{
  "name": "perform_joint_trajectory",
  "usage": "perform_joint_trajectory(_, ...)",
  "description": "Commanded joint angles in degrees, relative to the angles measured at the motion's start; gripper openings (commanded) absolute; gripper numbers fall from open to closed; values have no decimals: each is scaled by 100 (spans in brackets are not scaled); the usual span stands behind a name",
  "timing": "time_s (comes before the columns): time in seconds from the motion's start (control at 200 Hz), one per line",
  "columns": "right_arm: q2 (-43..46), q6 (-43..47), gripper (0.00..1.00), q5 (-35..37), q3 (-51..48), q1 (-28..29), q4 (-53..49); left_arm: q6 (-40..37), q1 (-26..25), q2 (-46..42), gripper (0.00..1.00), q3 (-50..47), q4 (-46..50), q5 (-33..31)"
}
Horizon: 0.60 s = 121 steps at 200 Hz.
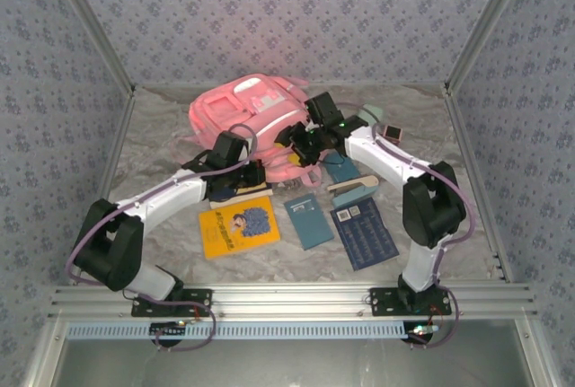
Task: Pack the student bag
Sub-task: Unzip the student bag at the top-center of the table.
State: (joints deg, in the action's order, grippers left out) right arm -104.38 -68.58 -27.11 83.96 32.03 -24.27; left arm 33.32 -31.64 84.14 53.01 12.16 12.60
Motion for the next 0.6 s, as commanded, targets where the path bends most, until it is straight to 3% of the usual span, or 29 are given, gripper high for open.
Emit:
perform_joint_trajectory(0.0, -96, -831, 53, -132, -235, -25, 373, -45, -31, -20, 0, 306, -303, 19)
perform_joint_trajectory(0.38, -381, -1043, 50, -26, -472, -109, 601, -150, -61, 26, 0, 314, -285, 60)
perform_joint_trajectory(0.51, -627, -1061, 42, -26, -219, -148, 744, -208, -80, 22, 0, 280, -261, 42)
perform_joint_trajectory(0.6, -750, -1066, 29, -13, -57, -144, 772, -251, -80, 0, 0, 263, -234, 24)
